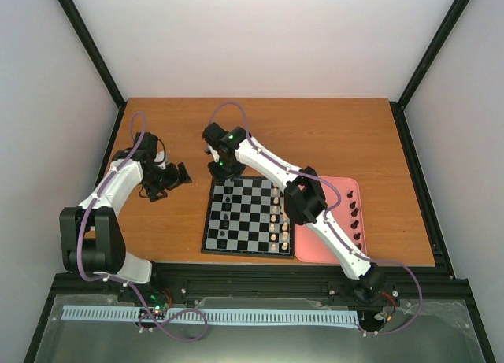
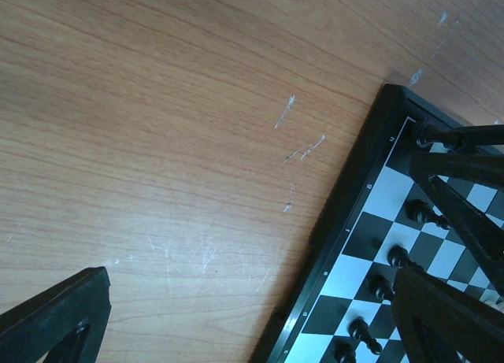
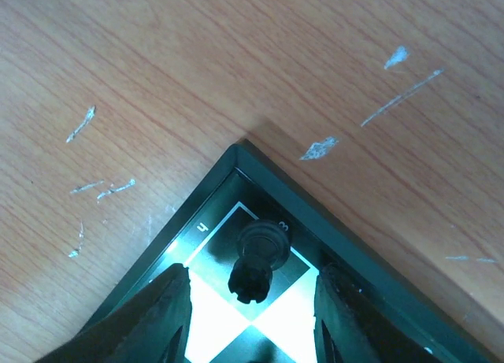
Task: Set up the chess pieces on the board
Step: Place the chess piece on the chessboard, then adjust the chess piece on the chessboard.
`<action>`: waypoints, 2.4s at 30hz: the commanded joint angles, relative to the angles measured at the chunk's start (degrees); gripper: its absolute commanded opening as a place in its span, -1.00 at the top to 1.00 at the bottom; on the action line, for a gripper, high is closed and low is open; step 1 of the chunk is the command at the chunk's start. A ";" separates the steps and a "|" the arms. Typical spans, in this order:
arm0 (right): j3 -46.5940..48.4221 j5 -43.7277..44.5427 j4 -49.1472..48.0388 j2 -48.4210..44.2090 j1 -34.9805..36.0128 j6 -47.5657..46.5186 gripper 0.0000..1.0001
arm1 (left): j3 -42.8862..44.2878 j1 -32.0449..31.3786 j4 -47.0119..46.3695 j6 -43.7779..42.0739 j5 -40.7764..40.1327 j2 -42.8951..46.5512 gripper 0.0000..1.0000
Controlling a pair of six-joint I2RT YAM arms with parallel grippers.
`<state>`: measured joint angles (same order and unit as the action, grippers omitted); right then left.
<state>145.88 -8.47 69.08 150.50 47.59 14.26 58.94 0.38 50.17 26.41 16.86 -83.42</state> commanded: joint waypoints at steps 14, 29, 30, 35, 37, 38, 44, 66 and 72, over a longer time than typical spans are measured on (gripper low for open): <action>1.68 2.53 -3.81 -7.27 -0.12 -3.61 0.01 | 1.27 0.48 -0.67 0.74 0.30 -1.16 -1.00; -13.04 1.14 -5.00 -15.95 -5.36 3.39 0.94 | 3.02 0.53 -0.03 0.22 1.33 -1.58 -1.00; -13.84 1.09 -4.96 -15.73 -5.66 3.36 0.94 | 3.03 0.51 0.14 0.07 1.19 -1.73 -1.00; -14.95 0.21 -3.33 -13.61 -6.28 2.54 0.94 | 3.11 0.43 0.47 -0.29 0.43 -2.33 -1.00; -16.36 -0.39 -3.70 -13.63 -6.28 2.03 0.94 | 3.19 0.48 0.58 -0.30 0.25 -2.79 -1.00; -17.05 -0.84 -4.02 -13.70 -6.36 1.99 0.94 | 3.32 0.47 0.62 -0.39 0.20 -3.03 -1.00; -20.25 -3.48 -4.75 -13.38 -6.37 1.66 0.94 | 3.98 0.45 0.51 -0.40 0.19 -4.18 -1.00; -22.28 -8.58 -9.78 -10.60 -6.37 1.63 0.94 | 4.34 0.50 1.14 -0.53 -0.60 -4.21 -0.99; -19.48 -8.77 -9.85 -9.05 -6.28 1.60 0.94 | 4.06 0.52 1.09 -0.64 -0.73 -3.79 -1.00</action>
<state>123.39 -16.58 60.25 139.63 40.93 15.75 61.28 0.38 50.65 26.35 16.67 -87.92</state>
